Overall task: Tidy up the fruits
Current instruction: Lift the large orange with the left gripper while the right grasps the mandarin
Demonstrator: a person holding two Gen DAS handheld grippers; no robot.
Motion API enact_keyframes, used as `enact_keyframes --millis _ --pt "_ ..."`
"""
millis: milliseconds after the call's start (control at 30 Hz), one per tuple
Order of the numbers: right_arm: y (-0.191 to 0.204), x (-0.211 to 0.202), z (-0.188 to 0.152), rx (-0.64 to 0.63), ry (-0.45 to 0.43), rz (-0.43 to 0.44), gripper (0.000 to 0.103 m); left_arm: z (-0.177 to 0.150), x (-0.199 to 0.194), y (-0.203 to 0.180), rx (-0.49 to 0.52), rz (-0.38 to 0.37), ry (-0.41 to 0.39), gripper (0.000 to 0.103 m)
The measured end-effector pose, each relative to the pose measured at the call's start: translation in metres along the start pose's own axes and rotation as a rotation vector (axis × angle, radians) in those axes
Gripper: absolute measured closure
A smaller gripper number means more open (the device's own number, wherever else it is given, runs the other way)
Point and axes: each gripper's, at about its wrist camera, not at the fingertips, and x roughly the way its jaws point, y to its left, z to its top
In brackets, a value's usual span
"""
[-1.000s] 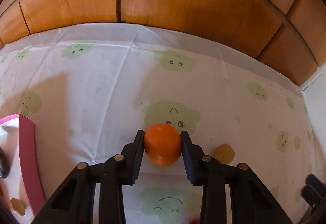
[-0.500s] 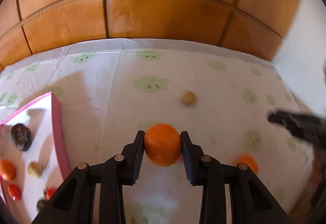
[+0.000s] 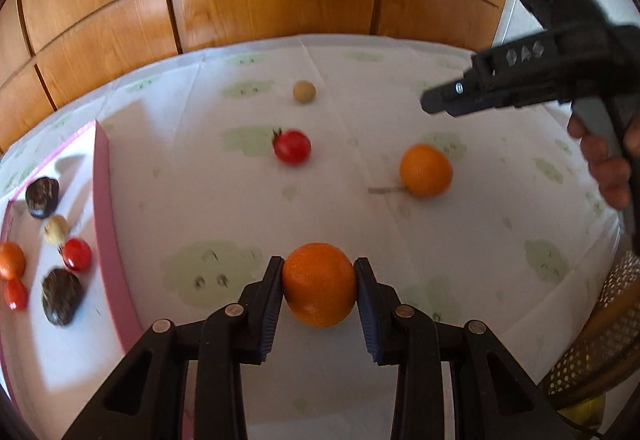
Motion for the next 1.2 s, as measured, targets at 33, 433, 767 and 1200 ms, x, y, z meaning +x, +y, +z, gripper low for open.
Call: enact_keyframes --millis 33,433,767,1200 --pt "0.003 0.001 -0.001 -0.010 0.007 0.015 0.067 -0.003 0.003 0.000 -0.004 0.001 0.009 0.068" --pt "0.029 0.023 -0.017 -0.141 0.141 0.030 0.045 -0.011 0.003 -0.003 -0.001 0.011 -0.011 0.068" --pt "0.039 0.042 -0.022 -0.225 0.166 -0.061 0.045 -0.013 0.003 -0.002 -0.007 0.008 -0.017 0.068" --pt "0.046 0.045 -0.024 -0.250 0.158 -0.071 0.062 -0.013 0.002 -0.001 -0.006 0.006 -0.022 0.068"
